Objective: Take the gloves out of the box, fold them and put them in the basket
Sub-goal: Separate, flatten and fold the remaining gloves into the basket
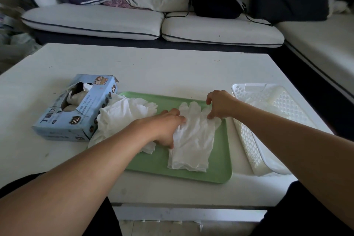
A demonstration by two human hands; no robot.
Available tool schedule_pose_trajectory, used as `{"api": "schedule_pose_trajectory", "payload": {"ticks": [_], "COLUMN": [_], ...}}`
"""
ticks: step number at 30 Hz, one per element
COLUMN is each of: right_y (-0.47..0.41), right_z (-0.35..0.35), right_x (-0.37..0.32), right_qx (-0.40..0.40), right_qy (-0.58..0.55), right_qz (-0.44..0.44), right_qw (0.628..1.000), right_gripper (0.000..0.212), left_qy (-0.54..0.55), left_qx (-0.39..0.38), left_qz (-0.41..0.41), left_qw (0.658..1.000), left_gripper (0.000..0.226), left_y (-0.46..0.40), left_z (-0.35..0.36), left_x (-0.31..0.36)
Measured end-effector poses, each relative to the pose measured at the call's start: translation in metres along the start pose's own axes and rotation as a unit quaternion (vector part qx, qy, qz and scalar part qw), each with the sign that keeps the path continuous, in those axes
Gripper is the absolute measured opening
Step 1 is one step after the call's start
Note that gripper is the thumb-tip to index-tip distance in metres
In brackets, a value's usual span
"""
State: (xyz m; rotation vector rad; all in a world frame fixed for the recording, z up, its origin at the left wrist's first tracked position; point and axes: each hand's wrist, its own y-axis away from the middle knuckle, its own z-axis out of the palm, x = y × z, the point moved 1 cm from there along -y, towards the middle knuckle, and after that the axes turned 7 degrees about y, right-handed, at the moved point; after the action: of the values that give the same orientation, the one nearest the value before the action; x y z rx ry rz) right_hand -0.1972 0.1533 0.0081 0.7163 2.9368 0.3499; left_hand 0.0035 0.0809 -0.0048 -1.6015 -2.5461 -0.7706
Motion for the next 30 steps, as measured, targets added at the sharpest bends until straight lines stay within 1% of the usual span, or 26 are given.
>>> {"api": "schedule_pose_trajectory", "payload": {"ticks": [2, 4, 6, 7, 8, 10, 11, 13, 15, 18, 21, 26, 28, 30], "right_y": [0.001, 0.004, 0.007, 0.009, 0.009, 0.007, 0.007, 0.006, 0.005, 0.003, -0.002, -0.003, -0.002, -0.002], "right_z": [-0.001, -0.004, -0.005, -0.004, -0.003, -0.001, -0.001, 0.000, 0.002, 0.002, 0.001, 0.007, 0.007, 0.006], "right_x": [-0.001, -0.003, -0.006, -0.006, -0.006, -0.003, -0.001, 0.001, 0.000, -0.002, -0.004, 0.001, 0.003, 0.002], "right_qx": [-0.012, -0.043, -0.071, -0.070, -0.057, -0.011, 0.015, 0.056, 0.081, 0.074, 0.041, 0.004, 0.006, 0.010], "right_qy": [-0.013, 0.006, 0.035, 0.049, 0.058, 0.049, 0.038, 0.033, 0.039, 0.014, -0.017, -0.004, -0.006, -0.011], "right_qz": [0.009, 0.005, 0.000, 0.000, 0.001, 0.013, 0.021, 0.018, 0.012, 0.038, 0.042, 0.037, 0.031, 0.030], "right_qw": [1.000, 0.999, 0.997, 0.996, 0.997, 0.999, 0.999, 0.998, 0.996, 0.996, 0.998, 0.999, 0.999, 0.999], "right_gripper": [0.066, 0.076, 0.081, 0.079, 0.072, 0.052, 0.046, 0.042, 0.038, 0.031, 0.014, 0.035, 0.044, 0.046], "left_qy": [0.033, 0.056, 0.028, 0.003, -0.013, -0.017, -0.018, -0.016, -0.013, -0.012, -0.009, -0.015, -0.017, -0.017], "left_qx": [0.022, 0.022, 0.000, -0.012, -0.020, -0.021, -0.018, -0.019, -0.019, -0.024, -0.030, -0.031, -0.030, -0.030], "left_qz": [0.029, 0.055, 0.065, 0.067, 0.067, 0.062, 0.062, 0.062, 0.063, 0.063, 0.060, 0.063, 0.063, 0.063], "left_qw": [0.999, 0.997, 0.997, 0.998, 0.997, 0.998, 0.998, 0.998, 0.998, 0.998, 0.998, 0.997, 0.997, 0.997], "left_gripper": [0.082, 0.078, 0.080, 0.081, 0.081, 0.082, 0.082, 0.083, 0.083, 0.084, 0.083, 0.084, 0.084, 0.085], "left_y": [0.002, 0.003, 0.003, 0.003, 0.003, 0.004, 0.004, 0.005, 0.005, 0.005, 0.004, 0.004, 0.004, 0.004], "left_z": [-0.001, 0.000, 0.005, 0.008, 0.010, 0.012, 0.012, 0.012, 0.012, 0.011, 0.011, 0.011, 0.011, 0.011], "left_x": [0.006, 0.015, 0.021, 0.023, 0.023, 0.021, 0.020, 0.019, 0.019, 0.019, 0.019, 0.020, 0.020, 0.020]}}
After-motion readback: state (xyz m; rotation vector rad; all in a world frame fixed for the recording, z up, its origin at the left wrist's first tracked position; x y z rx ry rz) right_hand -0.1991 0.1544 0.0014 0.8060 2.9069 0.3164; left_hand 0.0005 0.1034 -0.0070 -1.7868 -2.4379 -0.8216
